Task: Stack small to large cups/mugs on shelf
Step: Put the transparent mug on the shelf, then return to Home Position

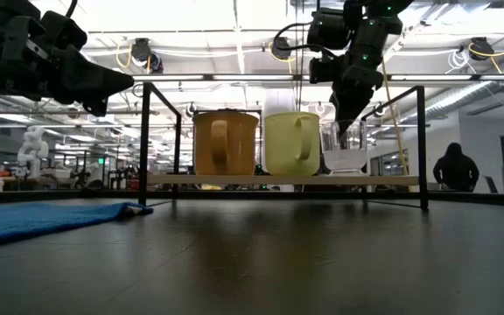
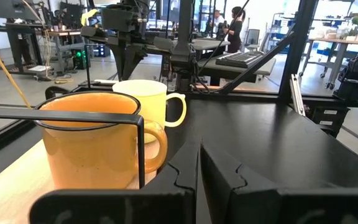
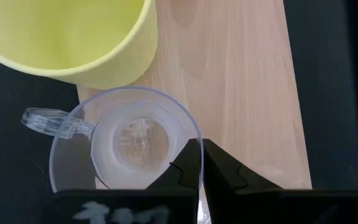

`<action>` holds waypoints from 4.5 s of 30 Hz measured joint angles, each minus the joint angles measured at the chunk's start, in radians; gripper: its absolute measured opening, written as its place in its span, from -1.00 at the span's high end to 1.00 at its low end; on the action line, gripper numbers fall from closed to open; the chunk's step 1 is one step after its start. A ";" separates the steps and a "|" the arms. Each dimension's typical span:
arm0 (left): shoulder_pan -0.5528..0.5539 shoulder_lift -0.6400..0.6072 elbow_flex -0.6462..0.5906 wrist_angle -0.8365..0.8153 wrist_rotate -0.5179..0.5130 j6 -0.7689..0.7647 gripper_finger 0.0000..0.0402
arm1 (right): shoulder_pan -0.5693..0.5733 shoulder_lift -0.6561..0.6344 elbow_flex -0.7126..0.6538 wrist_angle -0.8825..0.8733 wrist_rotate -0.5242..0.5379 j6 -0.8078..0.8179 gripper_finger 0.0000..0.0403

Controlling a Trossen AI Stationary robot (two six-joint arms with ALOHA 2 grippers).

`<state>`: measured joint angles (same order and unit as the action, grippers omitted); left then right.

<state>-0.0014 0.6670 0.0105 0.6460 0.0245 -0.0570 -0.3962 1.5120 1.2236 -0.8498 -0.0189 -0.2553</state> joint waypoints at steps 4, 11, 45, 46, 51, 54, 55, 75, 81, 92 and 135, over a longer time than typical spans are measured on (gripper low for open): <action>0.000 0.000 0.000 0.000 0.000 0.000 0.89 | 0.001 0.000 0.000 -0.005 -0.001 0.003 1.00; 0.000 0.000 0.000 0.000 0.000 0.000 0.89 | 0.006 0.000 0.000 -0.006 -0.004 0.008 1.00; 0.000 0.000 0.000 0.002 0.000 0.012 0.89 | 0.007 -0.213 -0.002 0.009 -0.012 -0.007 0.25; 0.000 0.000 0.000 0.006 0.000 0.020 0.89 | 0.007 -0.242 -0.002 0.022 -0.012 -0.005 0.25; 0.000 0.000 0.000 0.030 -0.046 0.024 0.94 | 0.007 -0.393 -0.001 0.023 -0.051 0.009 0.34; 0.000 0.000 0.000 0.071 -0.051 0.029 0.98 | 0.007 -0.485 -0.001 -0.008 -0.082 0.011 0.57; -0.001 0.000 0.000 0.077 -0.051 0.035 0.98 | 0.007 -0.514 -0.001 -0.011 -0.088 0.017 0.68; 0.000 -0.120 0.000 0.051 -0.132 0.097 1.00 | 0.061 -1.143 -0.374 -0.021 -0.149 0.278 1.00; -0.002 -0.134 0.000 0.014 -0.132 0.077 1.00 | 0.065 -1.312 -0.539 0.059 -0.213 0.348 1.00; -0.070 -0.134 0.000 0.000 -0.142 0.085 1.00 | 0.064 -1.446 -0.538 0.068 -0.267 0.352 1.00; -0.244 -0.204 0.000 -0.095 -0.182 0.171 1.00 | 0.064 -1.490 -0.550 0.073 -0.353 0.337 1.00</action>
<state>-0.2453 0.4625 0.0105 0.5510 -0.1577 0.1138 -0.3317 0.0219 0.6731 -0.7769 -0.3721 0.0822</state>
